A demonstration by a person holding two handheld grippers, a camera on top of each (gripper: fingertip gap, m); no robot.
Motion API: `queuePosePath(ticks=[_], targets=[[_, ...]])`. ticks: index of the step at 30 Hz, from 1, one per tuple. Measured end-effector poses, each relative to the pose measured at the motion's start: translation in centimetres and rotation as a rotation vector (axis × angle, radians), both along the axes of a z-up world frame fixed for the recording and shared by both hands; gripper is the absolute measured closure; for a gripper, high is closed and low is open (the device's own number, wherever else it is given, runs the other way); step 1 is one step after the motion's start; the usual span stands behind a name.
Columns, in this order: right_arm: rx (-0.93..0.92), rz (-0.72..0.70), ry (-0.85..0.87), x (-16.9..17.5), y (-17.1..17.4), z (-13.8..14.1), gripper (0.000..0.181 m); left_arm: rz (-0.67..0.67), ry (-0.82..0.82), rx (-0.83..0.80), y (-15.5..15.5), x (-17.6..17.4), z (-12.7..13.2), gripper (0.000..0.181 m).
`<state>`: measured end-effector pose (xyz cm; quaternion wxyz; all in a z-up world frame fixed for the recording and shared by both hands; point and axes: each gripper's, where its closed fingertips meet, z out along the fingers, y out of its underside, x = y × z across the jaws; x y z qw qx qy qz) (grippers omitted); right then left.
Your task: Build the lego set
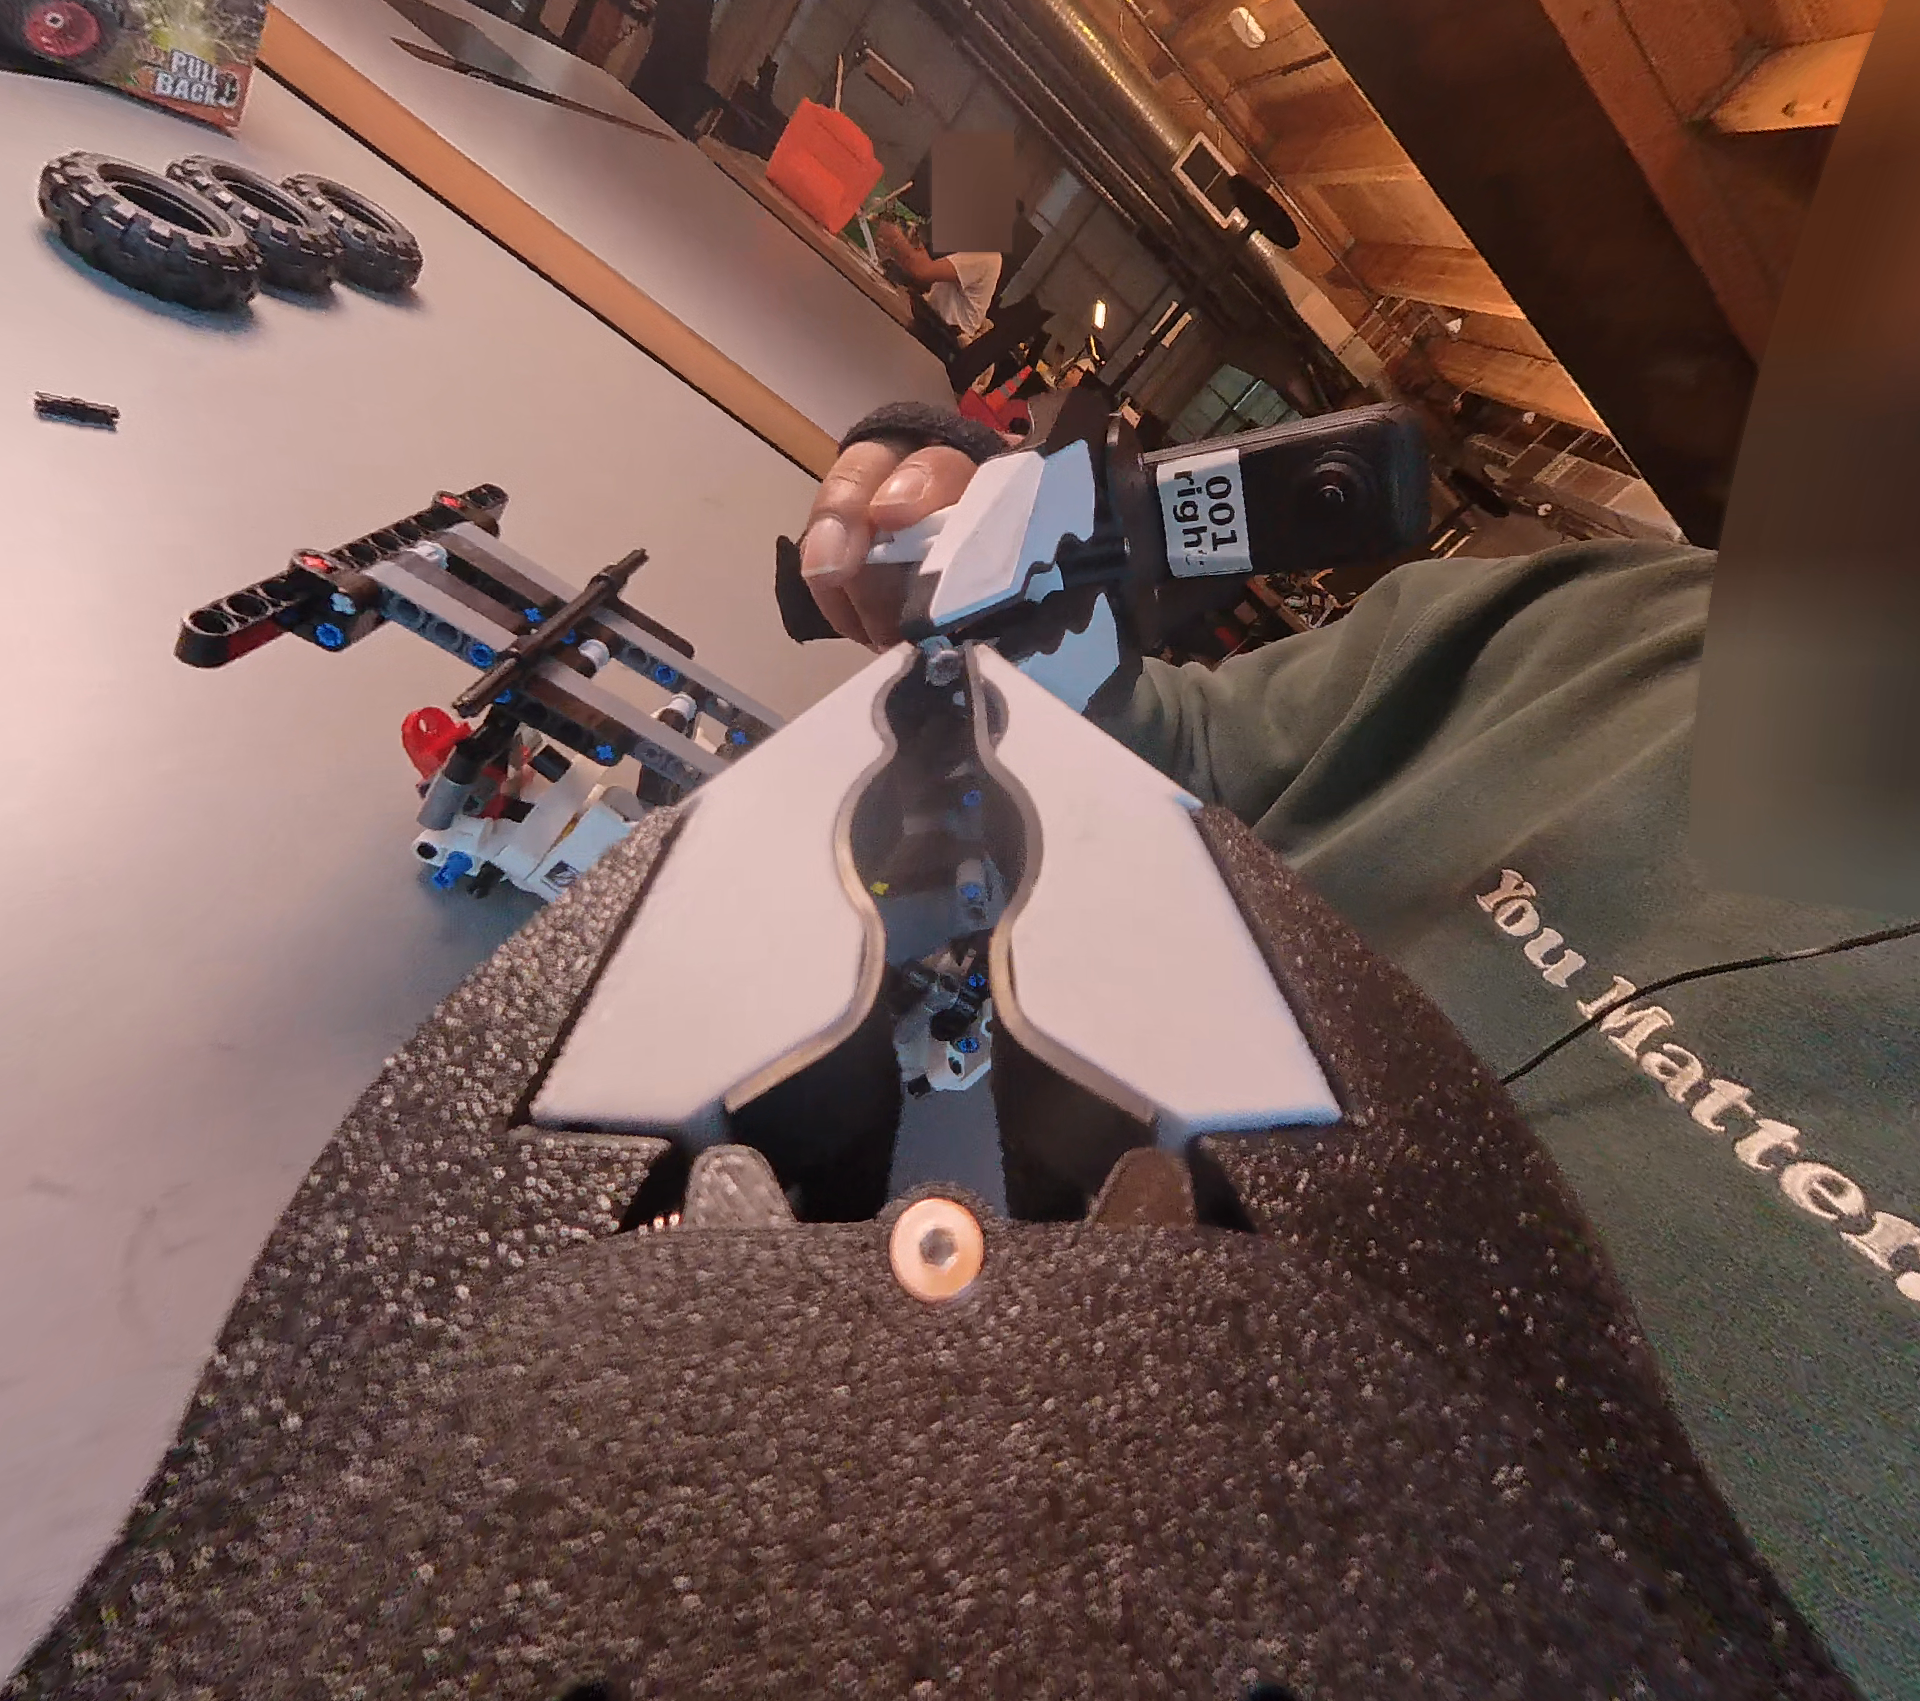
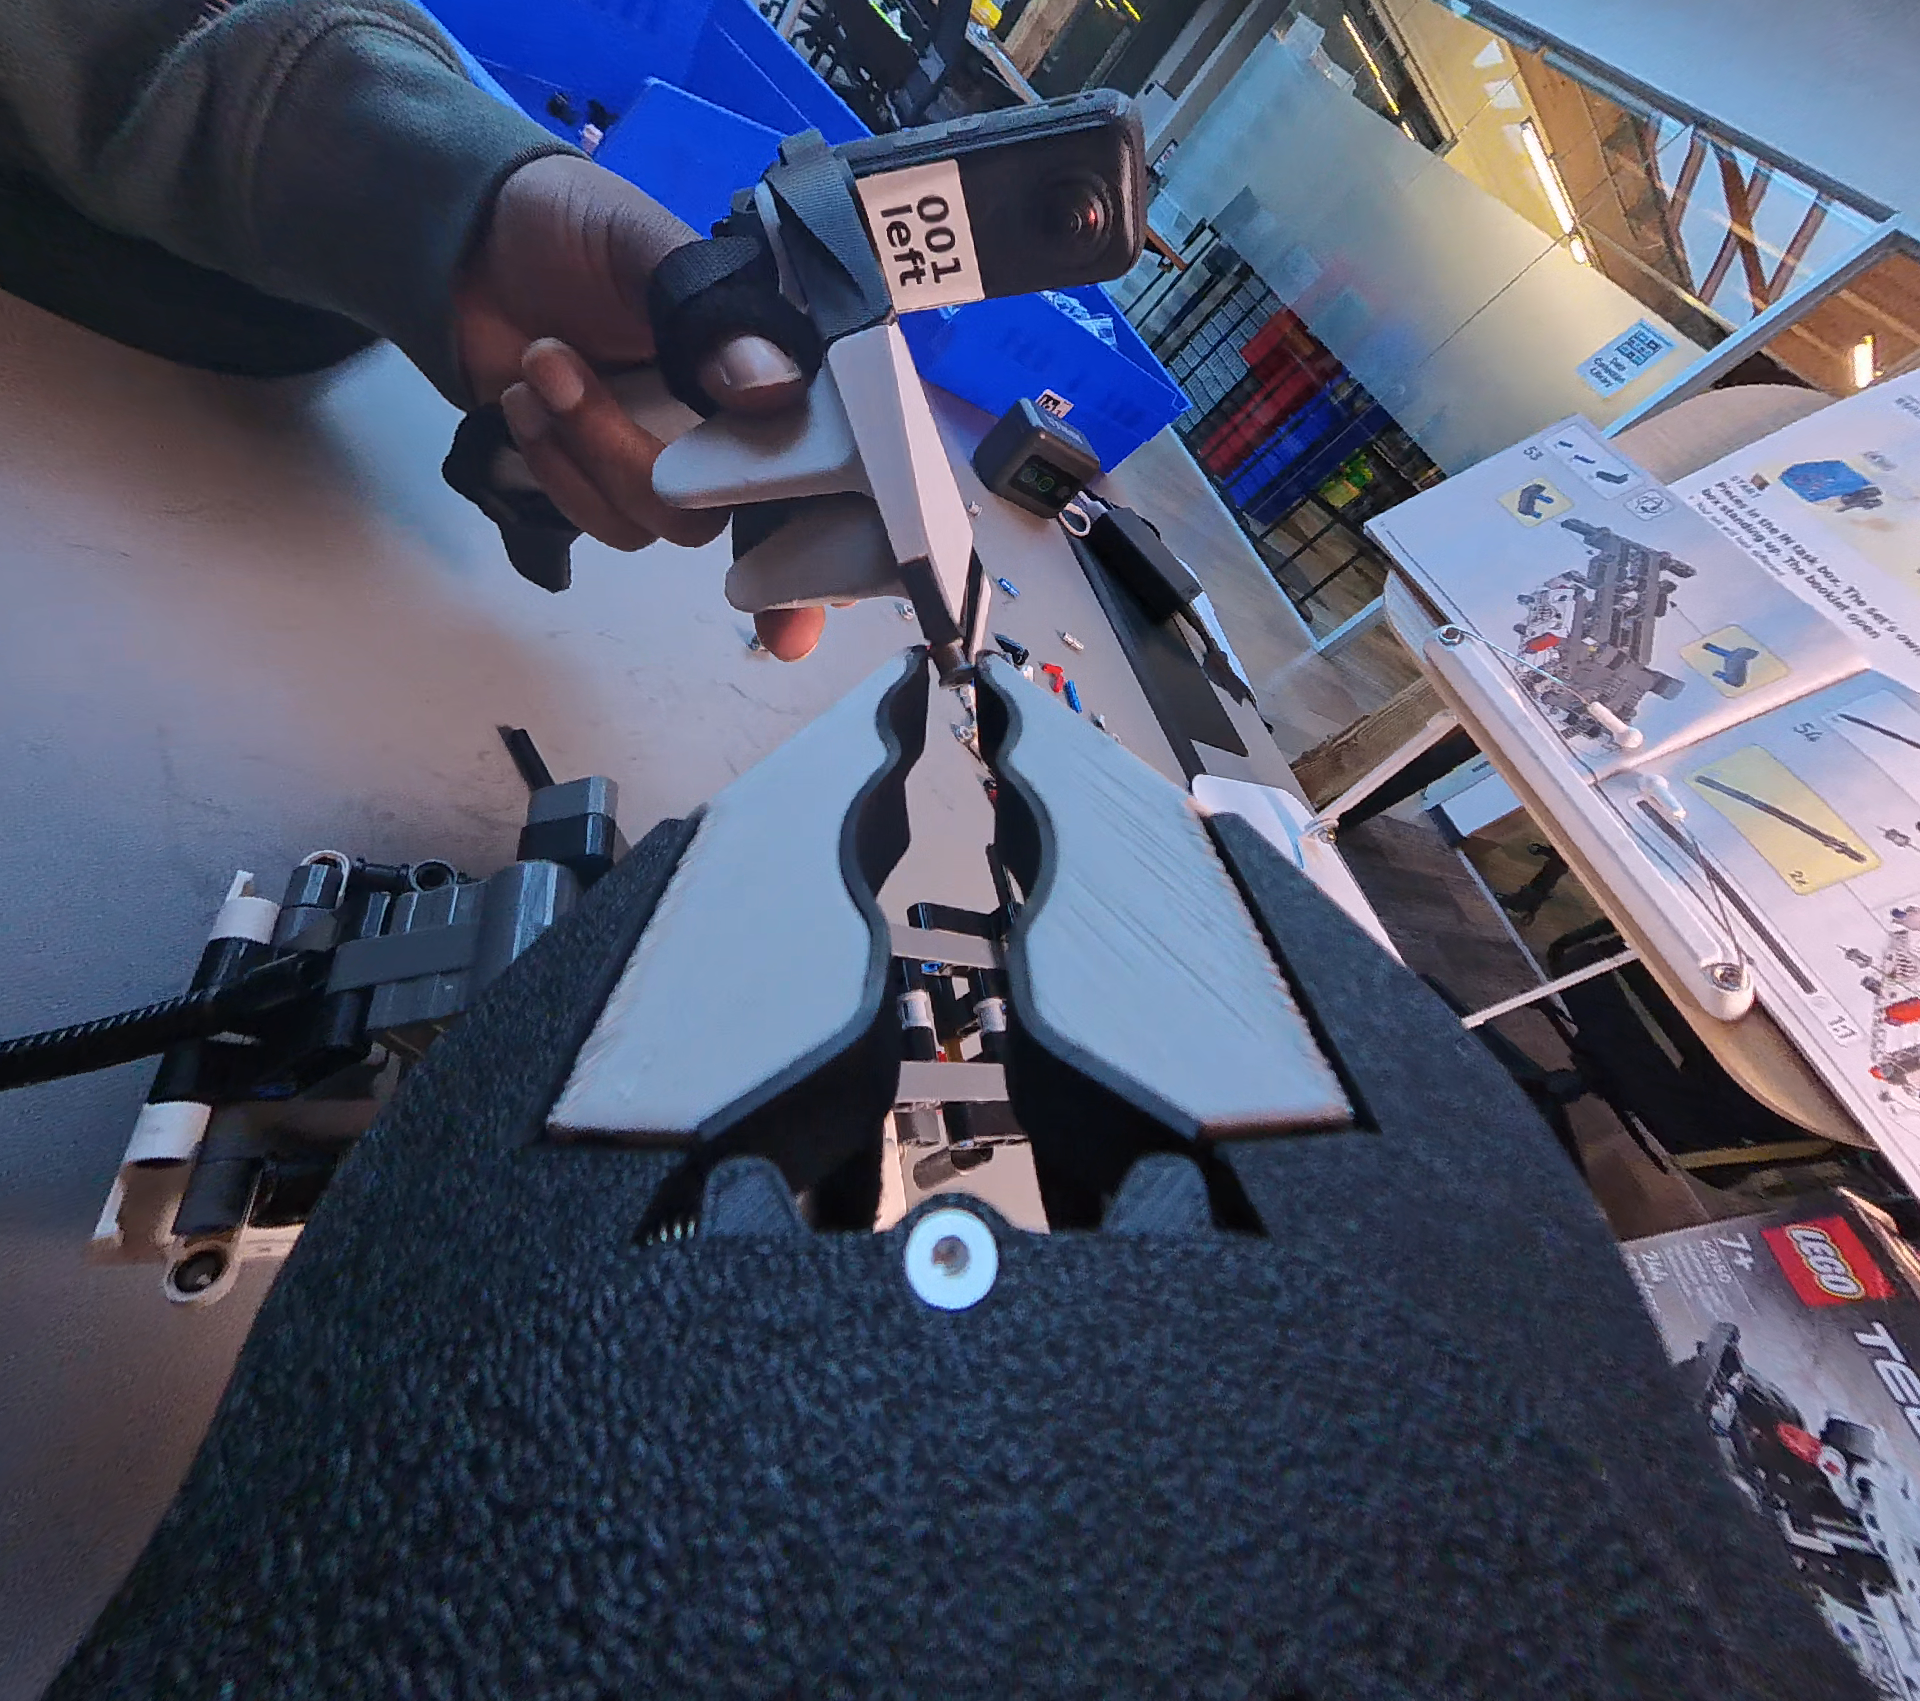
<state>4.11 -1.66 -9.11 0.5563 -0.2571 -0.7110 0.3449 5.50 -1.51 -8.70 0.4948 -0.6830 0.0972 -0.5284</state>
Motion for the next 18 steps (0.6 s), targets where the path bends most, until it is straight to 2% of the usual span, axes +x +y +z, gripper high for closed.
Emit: queuePosePath(ticks=[4,10,18], targets=[[-0.027,0.026,0.009,0.2,-0.4,0.3,0.173,-0.045,-0.031,0.004,-0.5,0.2,0.3,0.175],[-0.162,0.189,-0.013,1.6,-2.4,1.2,0.175,-0.234,-0.164,0.007,-2.4,1.4,1.2,0.175],[-0.193,0.256,-0.008,2.3,-3.5,1.8,0.175,-0.336,-0.240,0.011,-3.5,2.1,1.8,0.176]])
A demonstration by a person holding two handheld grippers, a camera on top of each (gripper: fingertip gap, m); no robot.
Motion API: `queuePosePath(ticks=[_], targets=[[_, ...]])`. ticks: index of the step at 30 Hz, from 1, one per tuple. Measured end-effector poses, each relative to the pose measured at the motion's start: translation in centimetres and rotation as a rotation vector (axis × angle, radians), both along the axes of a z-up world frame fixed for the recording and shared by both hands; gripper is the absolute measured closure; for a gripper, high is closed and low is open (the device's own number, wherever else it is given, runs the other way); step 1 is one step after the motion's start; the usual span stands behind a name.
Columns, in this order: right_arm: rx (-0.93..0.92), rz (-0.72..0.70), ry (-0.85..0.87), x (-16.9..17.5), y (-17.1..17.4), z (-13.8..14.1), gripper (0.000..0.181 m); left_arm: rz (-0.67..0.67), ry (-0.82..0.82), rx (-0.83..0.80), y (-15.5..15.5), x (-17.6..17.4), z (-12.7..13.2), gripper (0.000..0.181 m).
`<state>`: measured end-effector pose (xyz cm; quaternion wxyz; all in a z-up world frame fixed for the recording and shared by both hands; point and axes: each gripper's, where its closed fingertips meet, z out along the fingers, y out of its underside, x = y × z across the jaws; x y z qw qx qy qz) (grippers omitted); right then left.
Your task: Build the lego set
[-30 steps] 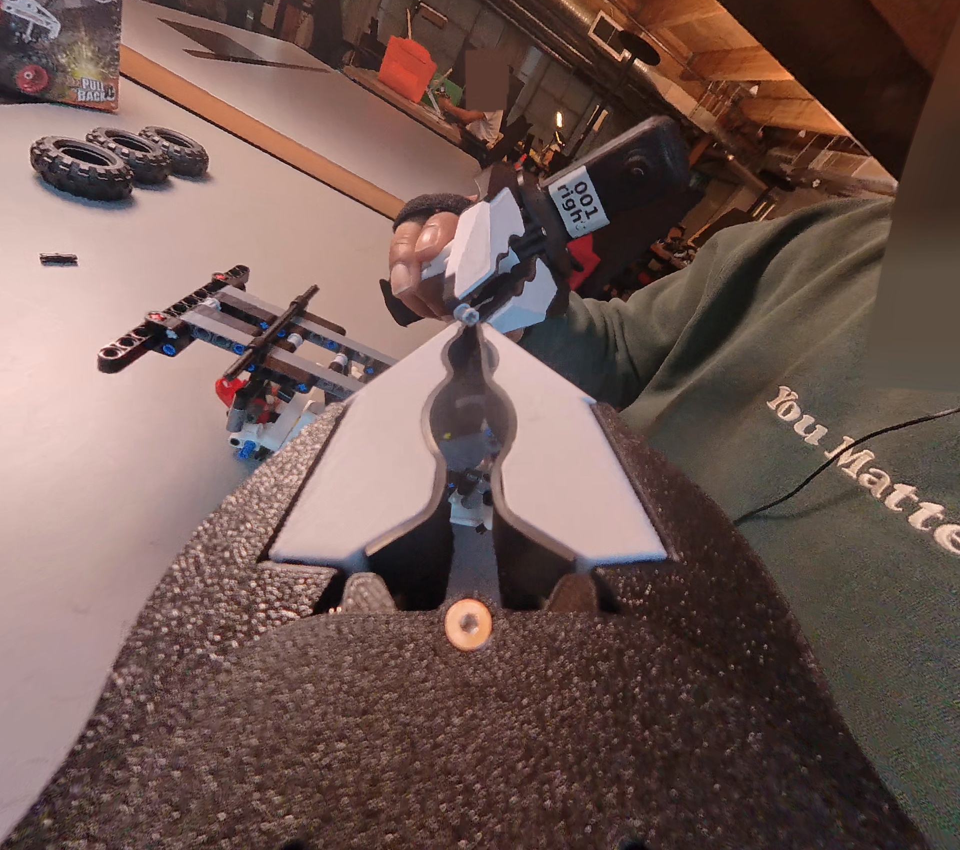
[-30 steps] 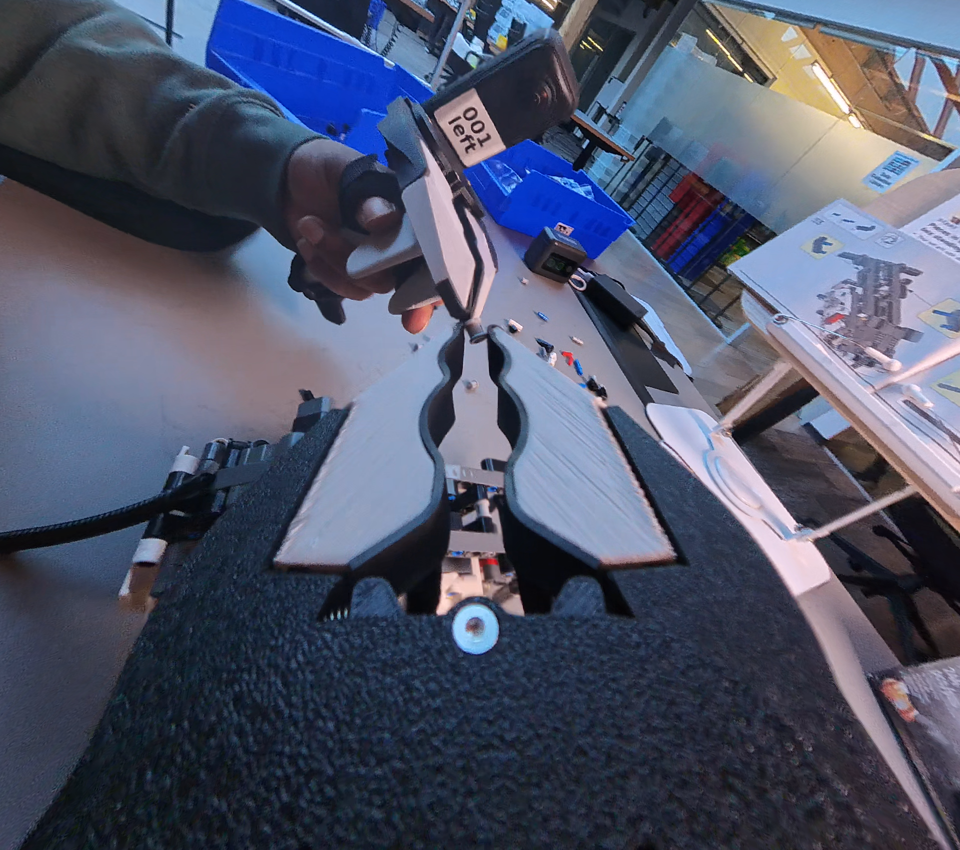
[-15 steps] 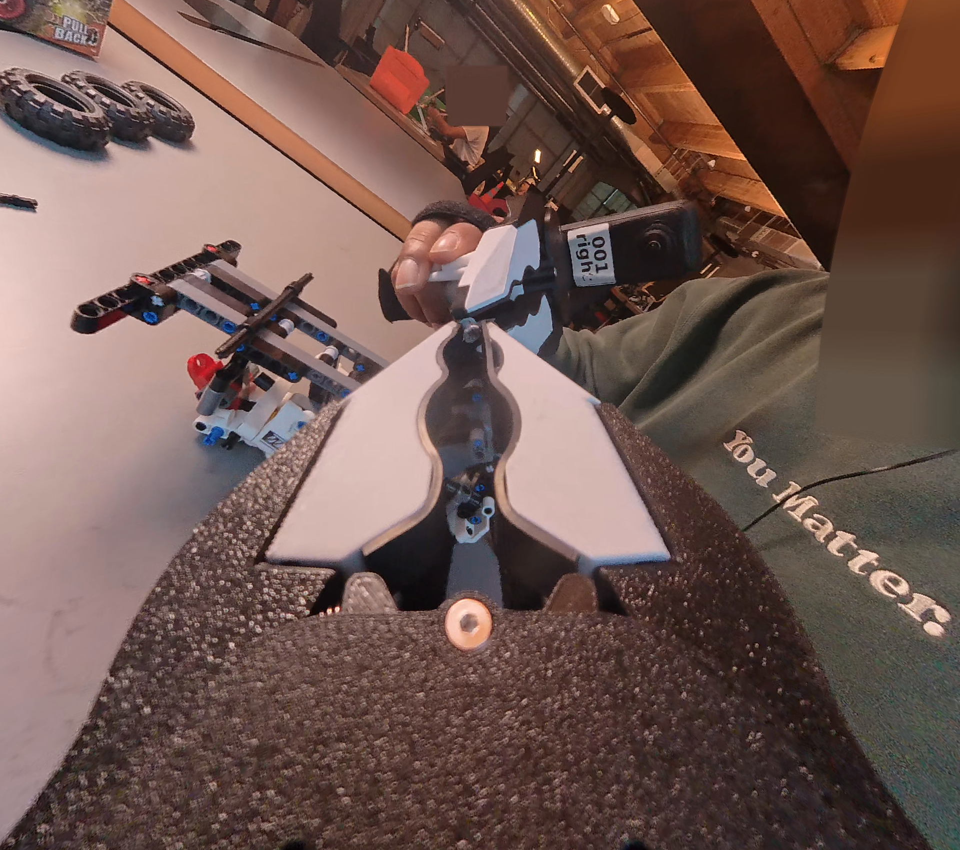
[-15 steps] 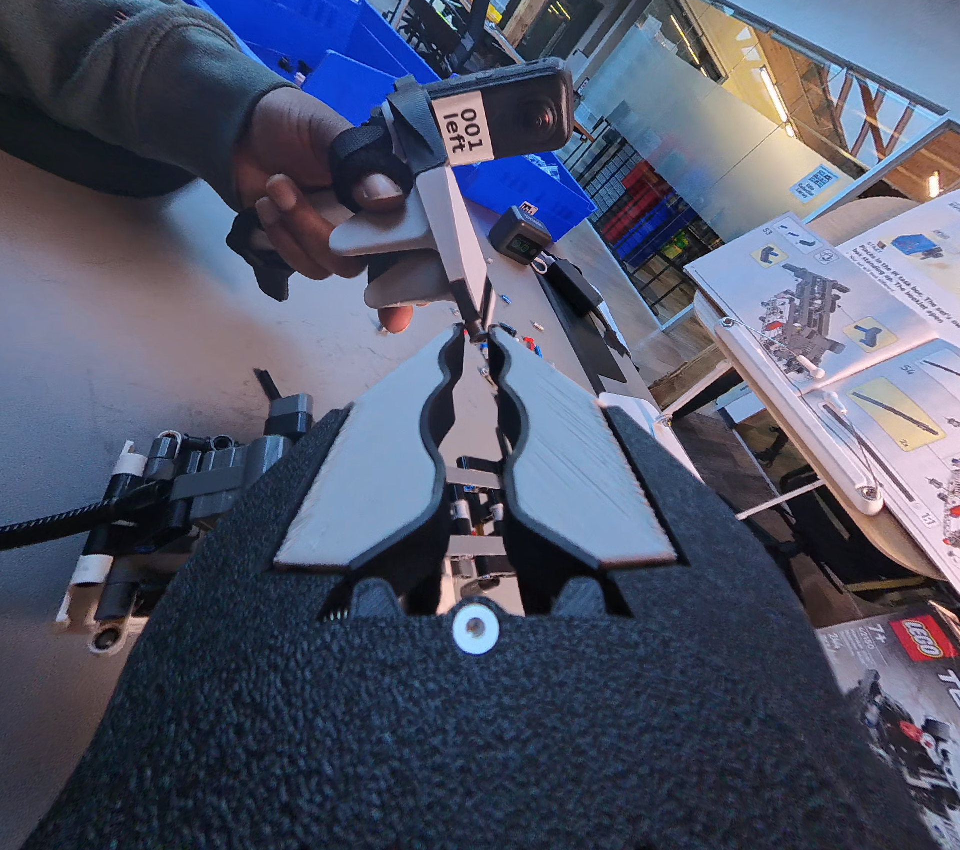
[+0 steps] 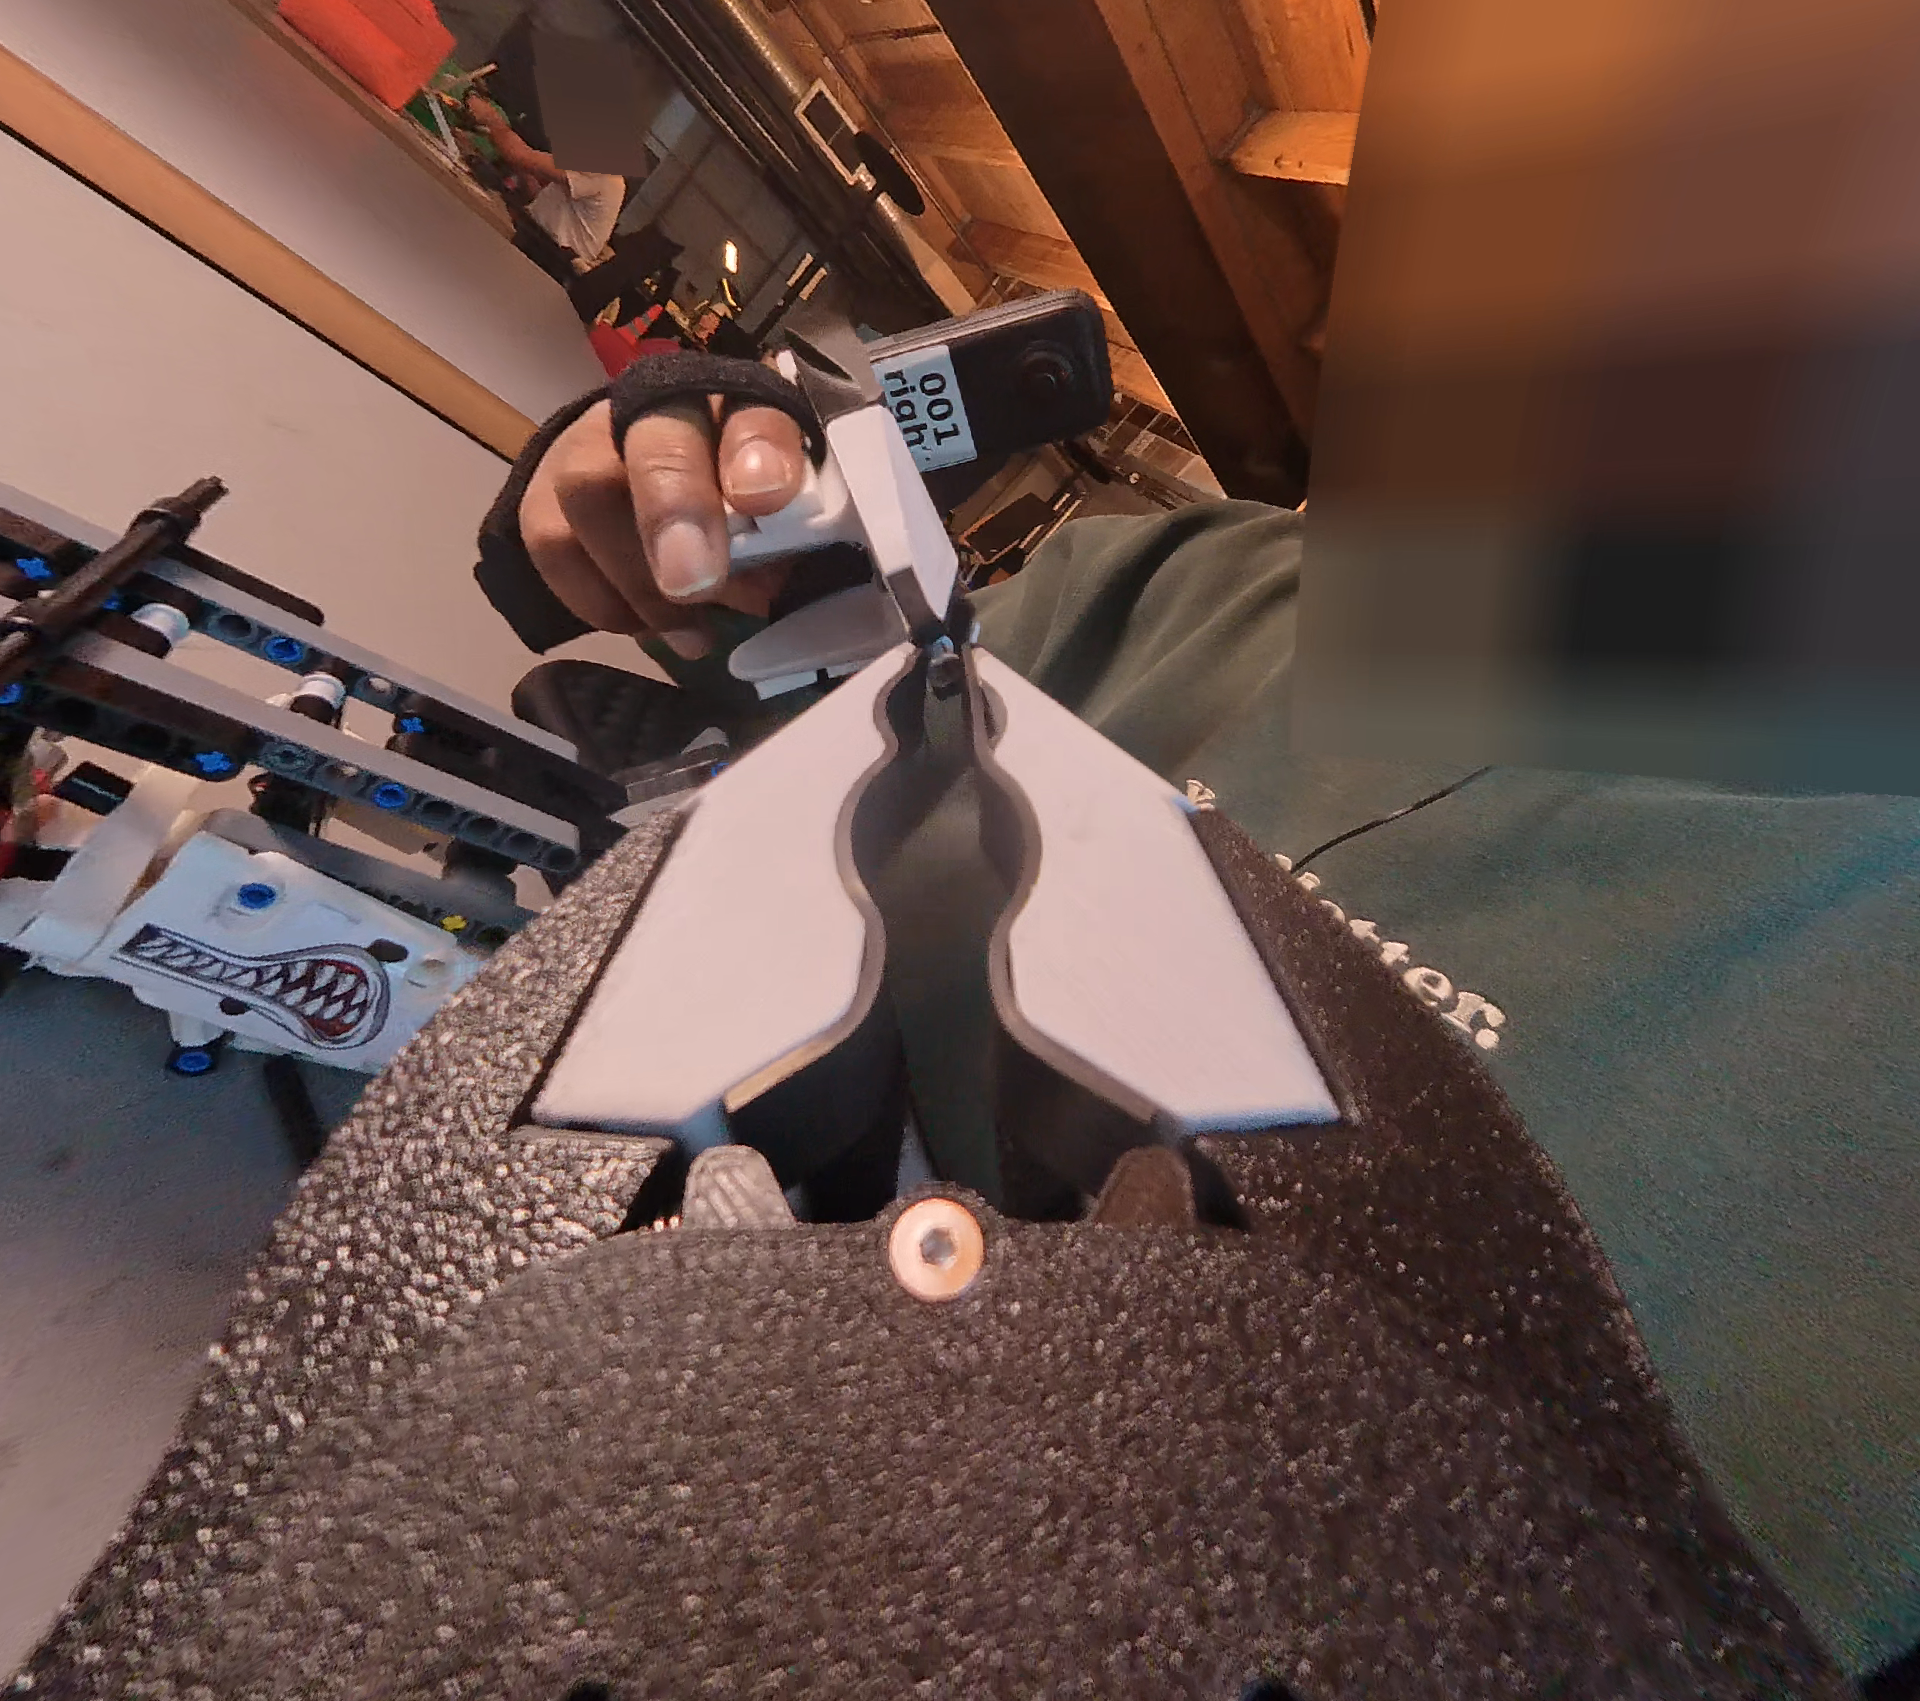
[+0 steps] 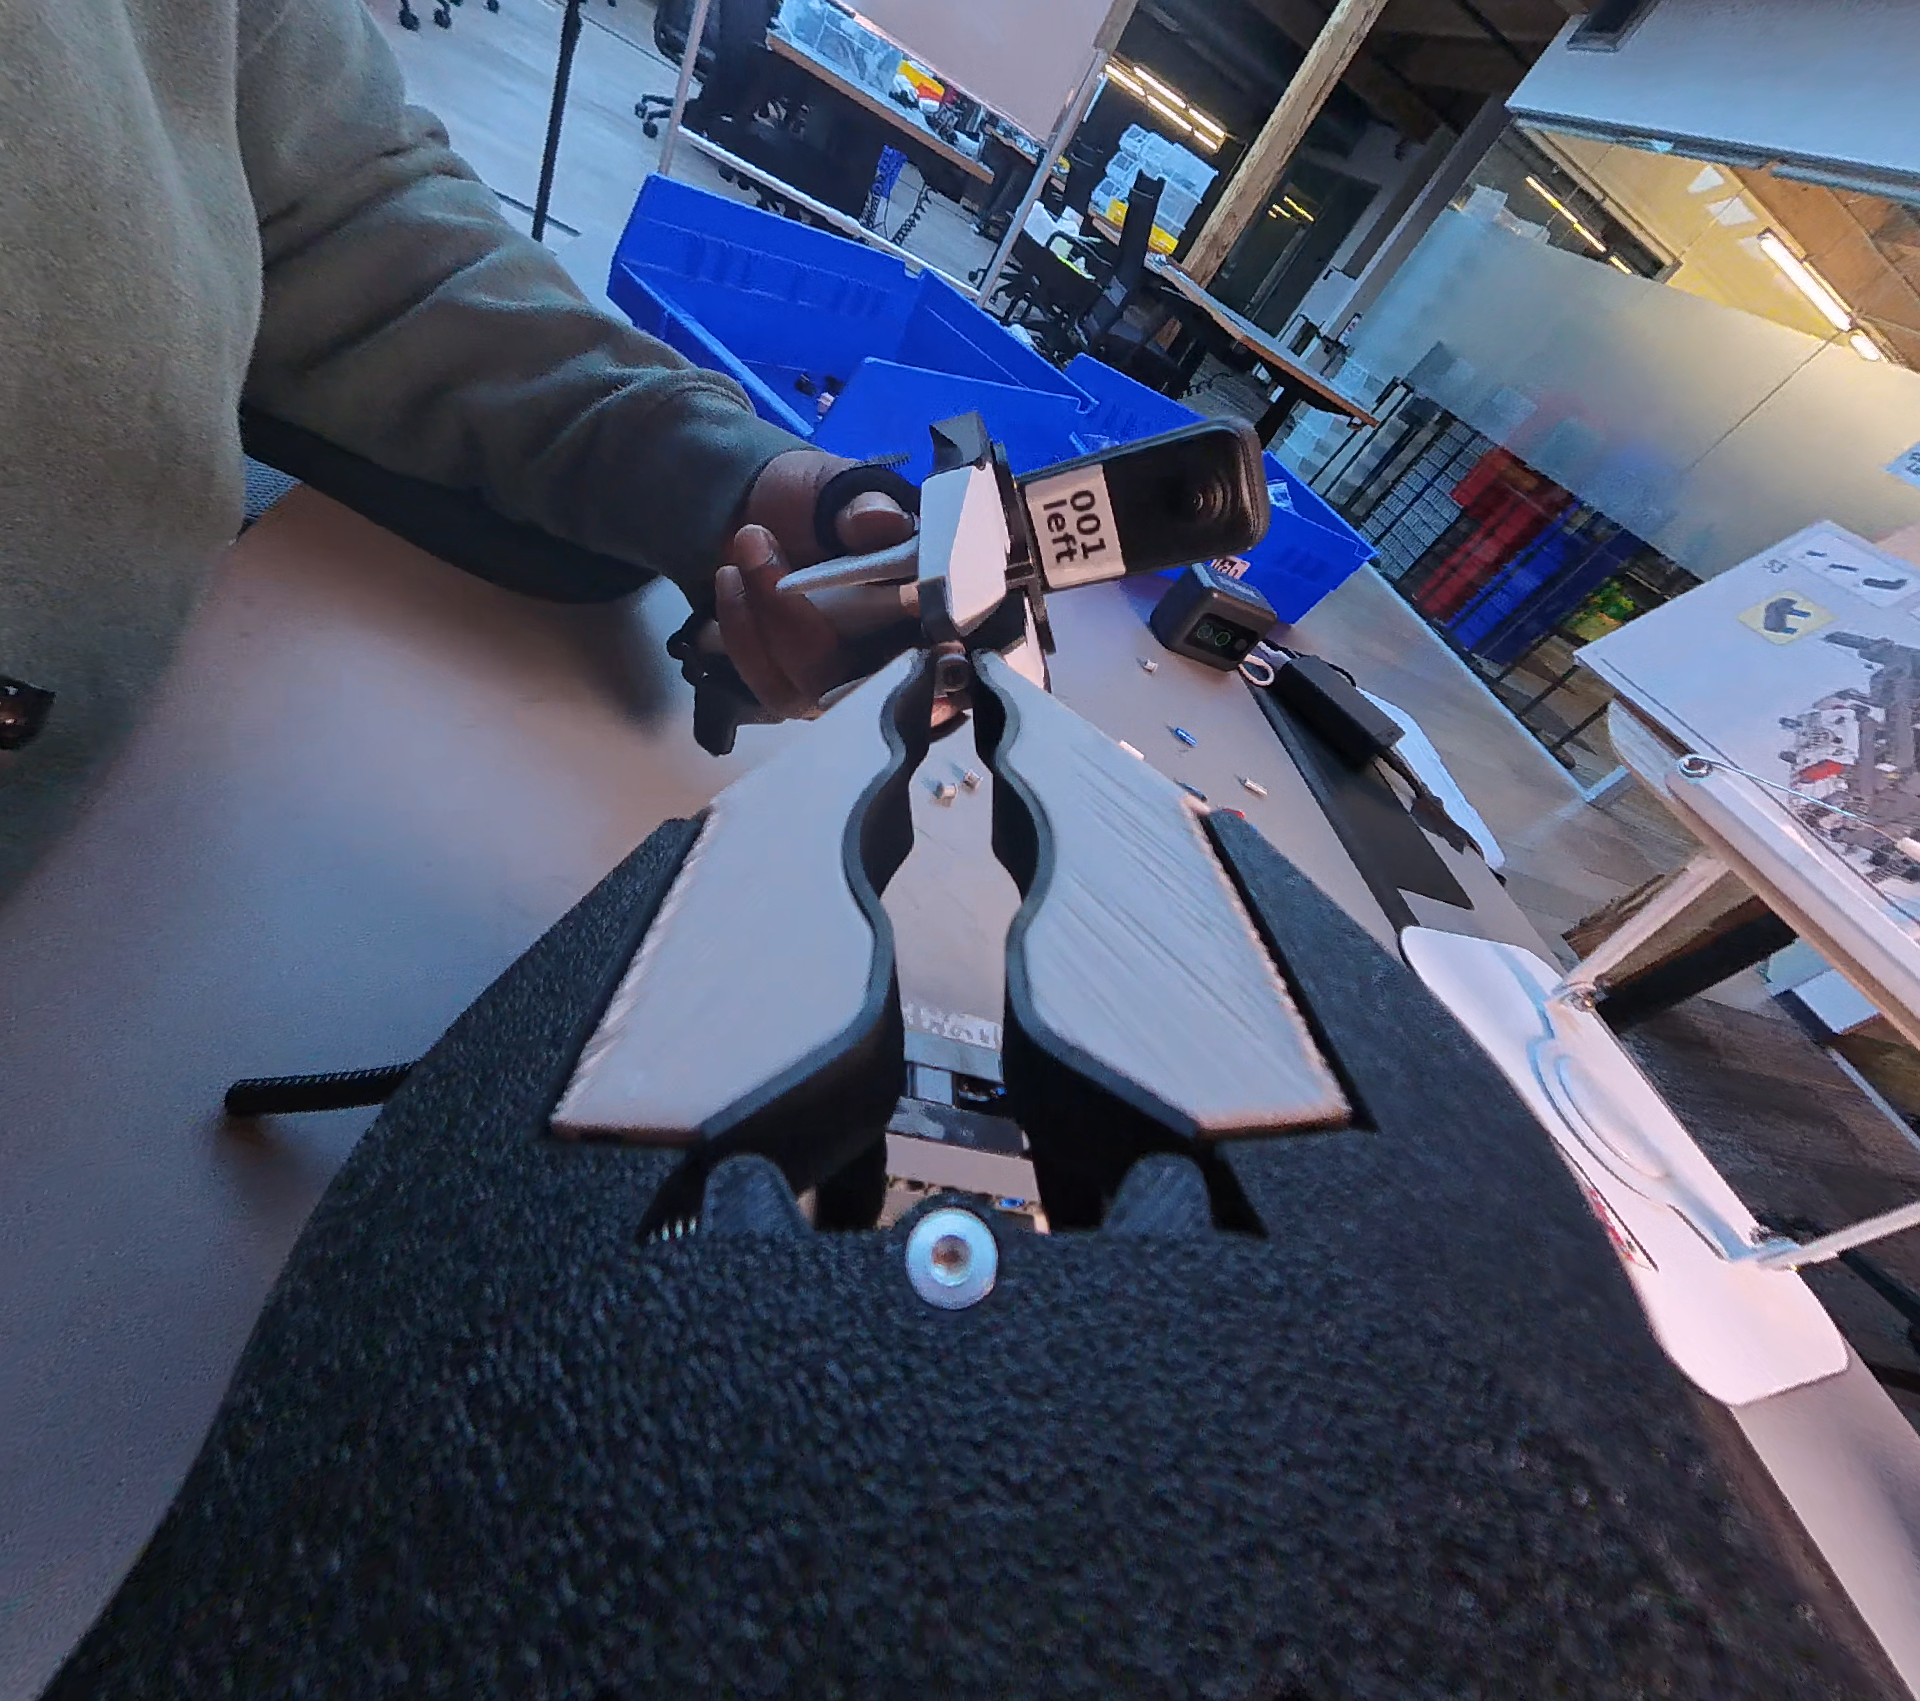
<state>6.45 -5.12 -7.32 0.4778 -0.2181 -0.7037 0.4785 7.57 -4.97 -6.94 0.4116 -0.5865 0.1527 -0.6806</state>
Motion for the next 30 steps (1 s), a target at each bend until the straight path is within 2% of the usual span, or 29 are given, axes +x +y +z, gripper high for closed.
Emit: queuePosePath(ticks=[6,9,12,15,17,20,23,25,30], targets=[[0.025,0.010,-0.012,0.2,-0.3,-0.2,0.175,-0.037,-0.007,-0.005,-0.3,0.2,-0.2,0.175],[0.029,-0.034,-0.038,-0.2,0.7,-0.6,0.176,0.029,0.036,-0.022,0.9,-0.2,-0.7,0.175],[-0.013,-0.101,-0.049,0.0,4.0,-0.4,0.175,0.213,0.267,0.017,3.6,-1.8,-2.0,0.167],[-0.150,-0.171,-0.081,1.4,9.6,0.1,0.176,0.348,0.616,0.098,6.0,-3.8,-3.4,0.166],[-0.220,-0.200,-0.135,2.3,12.6,-1.1,0.175,0.385,0.848,0.148,7.7,-4.8,-4.4,0.166],[-0.328,-0.208,-0.195,3.0,15.0,-3.7,0.175,0.350,1.039,0.191,9.4,-5.7,-5.7,0.167],[-0.379,-0.188,-0.217,3.1,15.2,-5.5,0.175,0.280,1.029,0.158,9.6,-6.1,-7.4,0.164],[-0.349,-0.172,-0.215,3.0,14.8,-5.6,0.175,0.270,0.997,0.148,9.6,-6.2,-8.3,0.161],[-0.289,-0.156,-0.232,2.4,14.2,-6.2,0.175,0.242,0.876,0.175,9.5,-5.1,-8.4,0.162]])
